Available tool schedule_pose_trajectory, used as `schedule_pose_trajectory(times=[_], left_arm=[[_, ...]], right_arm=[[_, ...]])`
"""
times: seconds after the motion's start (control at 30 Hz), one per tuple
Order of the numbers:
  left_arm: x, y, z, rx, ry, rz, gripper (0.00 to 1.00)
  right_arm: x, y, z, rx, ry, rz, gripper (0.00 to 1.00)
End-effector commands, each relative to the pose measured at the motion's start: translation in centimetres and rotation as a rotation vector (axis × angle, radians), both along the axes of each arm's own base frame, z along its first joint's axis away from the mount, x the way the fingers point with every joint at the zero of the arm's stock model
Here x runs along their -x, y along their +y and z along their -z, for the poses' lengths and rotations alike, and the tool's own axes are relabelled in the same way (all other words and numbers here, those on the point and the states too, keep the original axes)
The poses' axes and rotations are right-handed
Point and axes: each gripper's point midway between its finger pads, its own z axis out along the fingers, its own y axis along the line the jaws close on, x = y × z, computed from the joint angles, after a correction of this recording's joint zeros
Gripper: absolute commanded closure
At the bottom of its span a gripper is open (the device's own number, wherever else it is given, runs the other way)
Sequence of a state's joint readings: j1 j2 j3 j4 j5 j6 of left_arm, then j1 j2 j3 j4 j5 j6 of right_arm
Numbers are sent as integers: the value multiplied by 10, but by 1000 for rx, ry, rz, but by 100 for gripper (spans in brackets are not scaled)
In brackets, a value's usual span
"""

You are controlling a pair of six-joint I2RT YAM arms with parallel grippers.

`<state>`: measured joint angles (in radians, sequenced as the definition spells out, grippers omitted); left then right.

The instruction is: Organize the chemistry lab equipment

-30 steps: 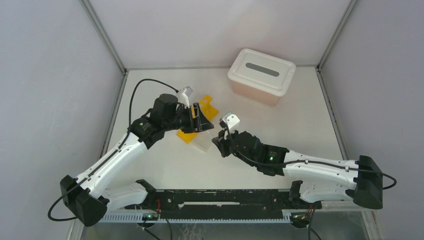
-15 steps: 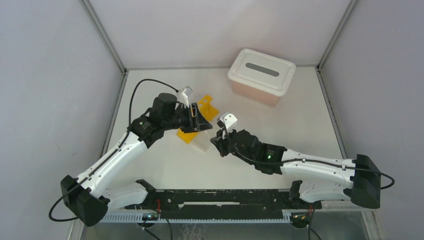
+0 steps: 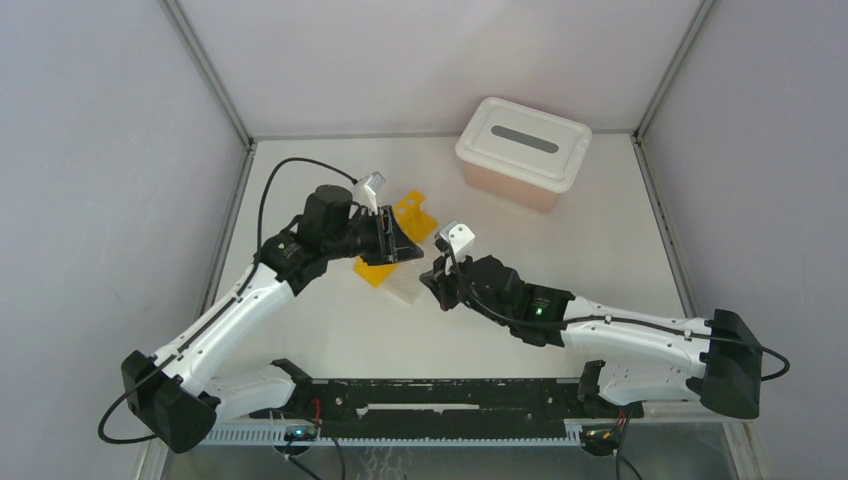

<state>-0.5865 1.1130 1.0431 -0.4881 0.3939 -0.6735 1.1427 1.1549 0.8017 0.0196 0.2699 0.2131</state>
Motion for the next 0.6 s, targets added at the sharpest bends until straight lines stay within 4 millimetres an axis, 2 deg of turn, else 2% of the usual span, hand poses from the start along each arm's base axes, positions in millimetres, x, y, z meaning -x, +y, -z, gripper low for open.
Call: schedule_pose_trajectory(times=[0.0, 0.57], left_arm=[[-3, -5, -8, 31, -31, 28, 60], [-6, 4, -7, -6, -56, 1, 77]], right_arm=[[-7, 11, -35, -84, -54, -11, 100], [-8, 9, -38, -95, -50, -9, 100]])
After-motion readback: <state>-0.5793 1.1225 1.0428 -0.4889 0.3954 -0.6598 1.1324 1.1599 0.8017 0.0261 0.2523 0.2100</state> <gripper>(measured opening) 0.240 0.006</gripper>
